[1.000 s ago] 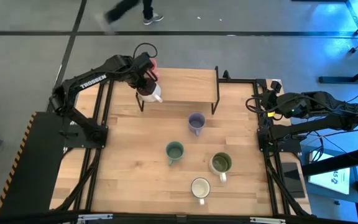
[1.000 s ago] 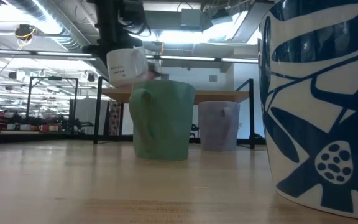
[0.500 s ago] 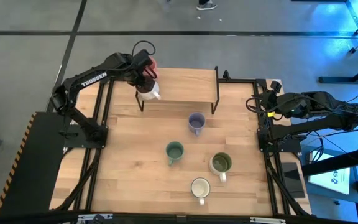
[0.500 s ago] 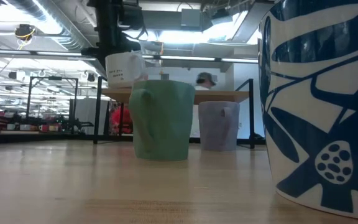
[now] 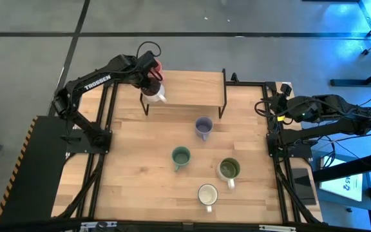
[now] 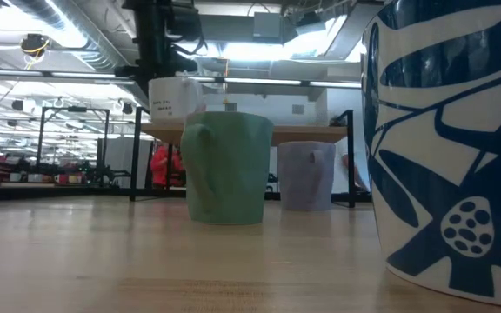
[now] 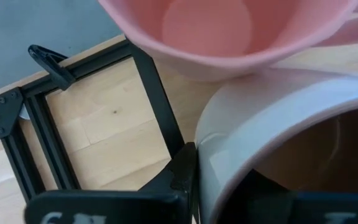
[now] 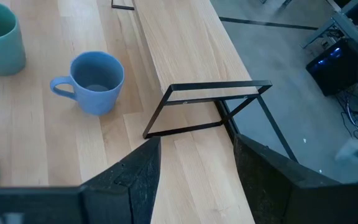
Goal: Place coffee mugs
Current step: Put the white-brown mug on the shelf
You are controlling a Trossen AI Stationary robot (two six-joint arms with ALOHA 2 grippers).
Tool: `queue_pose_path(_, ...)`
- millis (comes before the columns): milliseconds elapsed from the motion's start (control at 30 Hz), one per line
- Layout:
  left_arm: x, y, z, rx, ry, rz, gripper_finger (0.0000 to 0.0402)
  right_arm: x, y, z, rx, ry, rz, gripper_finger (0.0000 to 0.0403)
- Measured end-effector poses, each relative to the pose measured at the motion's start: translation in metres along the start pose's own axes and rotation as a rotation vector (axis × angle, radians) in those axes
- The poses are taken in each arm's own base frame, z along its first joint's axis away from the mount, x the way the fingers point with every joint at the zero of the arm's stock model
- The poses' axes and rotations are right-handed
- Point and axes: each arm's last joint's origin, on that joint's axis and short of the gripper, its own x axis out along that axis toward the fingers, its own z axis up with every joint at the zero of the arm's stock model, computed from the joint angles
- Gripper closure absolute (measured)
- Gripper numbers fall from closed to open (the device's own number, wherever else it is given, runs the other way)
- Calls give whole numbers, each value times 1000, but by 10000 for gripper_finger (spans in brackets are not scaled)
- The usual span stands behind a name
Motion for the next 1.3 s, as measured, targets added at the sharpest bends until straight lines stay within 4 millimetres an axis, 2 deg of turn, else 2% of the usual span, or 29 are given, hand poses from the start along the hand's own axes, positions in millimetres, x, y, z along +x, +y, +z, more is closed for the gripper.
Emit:
queue_pose_path(433, 0, -1, 4, -15, -53, 1, 359, 0, 1, 0, 0, 0, 23, 210)
queue_pose_path(867, -1, -1, 3, -19, -43, 9, 312, 0, 1, 0, 0, 0, 27, 210)
queue_pose_path(1300, -6, 2, 2, 19, -62, 18, 311, 0, 1, 0, 0, 0, 26, 210)
